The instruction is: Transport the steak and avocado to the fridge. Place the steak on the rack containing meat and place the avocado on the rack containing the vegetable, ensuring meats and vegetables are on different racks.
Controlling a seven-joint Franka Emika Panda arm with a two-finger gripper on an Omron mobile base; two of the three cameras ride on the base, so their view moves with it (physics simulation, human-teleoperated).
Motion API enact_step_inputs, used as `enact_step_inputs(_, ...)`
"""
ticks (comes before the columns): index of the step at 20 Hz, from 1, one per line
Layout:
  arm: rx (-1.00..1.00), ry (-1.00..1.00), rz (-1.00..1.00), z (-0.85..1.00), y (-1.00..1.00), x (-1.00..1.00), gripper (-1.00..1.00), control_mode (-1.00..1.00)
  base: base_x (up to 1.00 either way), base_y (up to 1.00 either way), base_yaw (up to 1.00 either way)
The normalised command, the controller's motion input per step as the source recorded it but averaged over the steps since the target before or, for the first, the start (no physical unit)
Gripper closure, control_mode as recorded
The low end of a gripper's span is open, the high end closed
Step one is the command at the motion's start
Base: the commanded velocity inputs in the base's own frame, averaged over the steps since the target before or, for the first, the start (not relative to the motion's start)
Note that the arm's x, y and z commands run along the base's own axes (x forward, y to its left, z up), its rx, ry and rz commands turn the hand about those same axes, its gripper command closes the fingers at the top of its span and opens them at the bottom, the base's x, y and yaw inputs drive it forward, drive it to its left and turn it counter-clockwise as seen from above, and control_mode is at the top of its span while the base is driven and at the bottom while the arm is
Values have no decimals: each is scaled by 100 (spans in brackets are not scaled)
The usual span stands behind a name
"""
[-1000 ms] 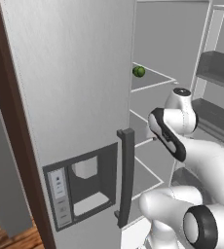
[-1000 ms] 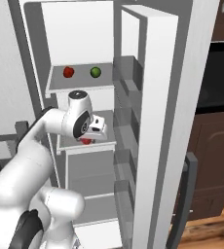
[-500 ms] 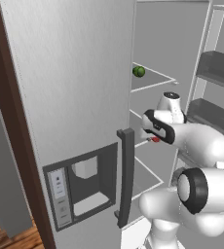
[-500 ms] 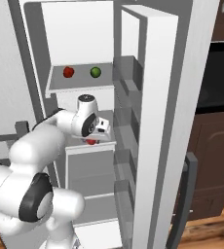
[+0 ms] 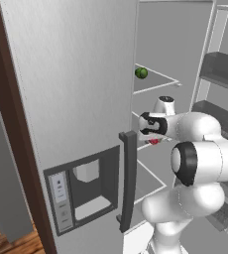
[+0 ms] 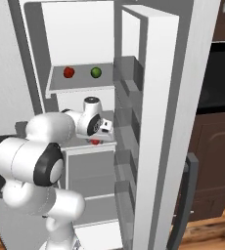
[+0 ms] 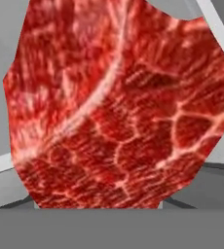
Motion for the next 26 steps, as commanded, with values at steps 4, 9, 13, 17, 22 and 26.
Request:
enact_step_inputs(4, 0, 0, 0, -29, 0, 32, 100, -100, 0, 0, 0)
enact_step_inputs(9, 2, 4, 0, -39, 8, 36, 100, -100, 0, 0, 0)
enact_step_inputs(13, 3, 5, 0, -28, 5, 38, 100, -100, 0, 0, 0)
enact_step_inputs(17, 1, 0, 0, -14, 2, 33, 100, -100, 0, 0, 0)
enact_step_inputs(22, 0, 0, 0, -1, 1, 22, 100, -100, 0, 0, 0)
enact_step_inputs(26, 0, -1, 0, -2, 10, 28, 100, -100, 0, 0, 0)
